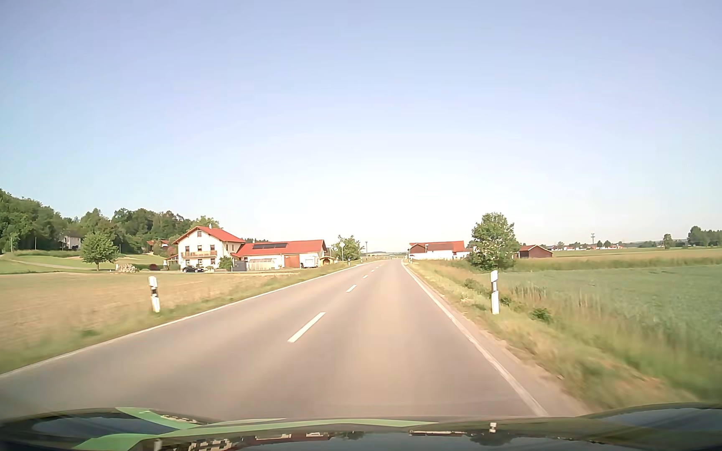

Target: Follow the waypoints while adhering to traffic rules and regulations

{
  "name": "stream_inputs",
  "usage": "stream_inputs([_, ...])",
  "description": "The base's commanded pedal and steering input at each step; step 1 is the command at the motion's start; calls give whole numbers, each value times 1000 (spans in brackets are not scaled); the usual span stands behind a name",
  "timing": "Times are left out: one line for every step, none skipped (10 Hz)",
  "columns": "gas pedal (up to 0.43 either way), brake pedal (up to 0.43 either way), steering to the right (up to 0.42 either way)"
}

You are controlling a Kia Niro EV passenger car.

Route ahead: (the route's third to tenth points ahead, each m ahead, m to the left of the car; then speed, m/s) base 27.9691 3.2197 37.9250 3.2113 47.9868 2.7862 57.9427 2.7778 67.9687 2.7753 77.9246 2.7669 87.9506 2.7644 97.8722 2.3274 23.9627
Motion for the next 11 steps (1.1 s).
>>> stream_inputs([0,0,-2])
stream_inputs([0,0,-3])
stream_inputs([47,0,-3])
stream_inputs([59,0,-3])
stream_inputs([79,0,-3])
stream_inputs([98,0,-3])
stream_inputs([138,0,-3])
stream_inputs([138,0,-2])
stream_inputs([150,0,-3])
stream_inputs([169,0,-3])
stream_inputs([177,0,-2])
